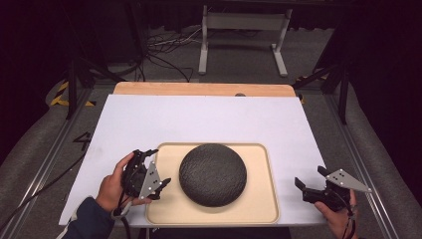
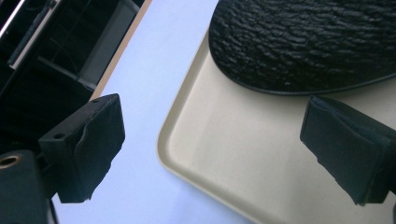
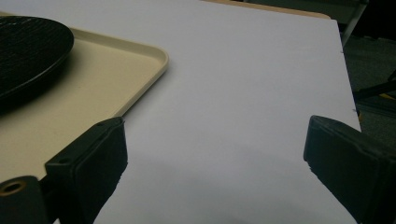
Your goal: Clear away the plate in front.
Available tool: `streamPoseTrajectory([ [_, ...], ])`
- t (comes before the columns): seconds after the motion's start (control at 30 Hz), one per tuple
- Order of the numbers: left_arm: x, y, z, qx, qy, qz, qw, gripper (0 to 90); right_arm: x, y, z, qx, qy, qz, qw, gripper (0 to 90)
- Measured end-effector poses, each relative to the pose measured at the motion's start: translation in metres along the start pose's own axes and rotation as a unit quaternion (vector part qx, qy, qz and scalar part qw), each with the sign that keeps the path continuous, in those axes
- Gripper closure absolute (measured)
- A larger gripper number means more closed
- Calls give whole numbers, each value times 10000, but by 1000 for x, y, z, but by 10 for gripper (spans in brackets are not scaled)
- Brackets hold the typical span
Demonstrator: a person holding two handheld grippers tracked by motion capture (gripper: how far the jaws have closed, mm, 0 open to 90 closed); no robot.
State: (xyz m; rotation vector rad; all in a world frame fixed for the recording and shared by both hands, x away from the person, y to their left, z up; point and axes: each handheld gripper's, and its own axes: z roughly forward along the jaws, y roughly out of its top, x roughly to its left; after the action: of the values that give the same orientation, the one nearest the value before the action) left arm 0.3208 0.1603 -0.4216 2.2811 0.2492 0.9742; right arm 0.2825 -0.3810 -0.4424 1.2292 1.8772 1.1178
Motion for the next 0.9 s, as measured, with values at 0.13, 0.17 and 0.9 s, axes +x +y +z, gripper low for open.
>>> streamPoseTrajectory([
  [0.13,6,-9,-3,67,43,-139,9999,73,0,0,0,-4,-7,4,10000,67],
  [0.17,8,-11,-3,90,64,-129,9999,72,1,0,0,-5,-5,-7,10000,68],
  [0.9,25,-73,-16,384,38,-1128,9929,72,2,0,1,45,-6,-34,10000,67],
])
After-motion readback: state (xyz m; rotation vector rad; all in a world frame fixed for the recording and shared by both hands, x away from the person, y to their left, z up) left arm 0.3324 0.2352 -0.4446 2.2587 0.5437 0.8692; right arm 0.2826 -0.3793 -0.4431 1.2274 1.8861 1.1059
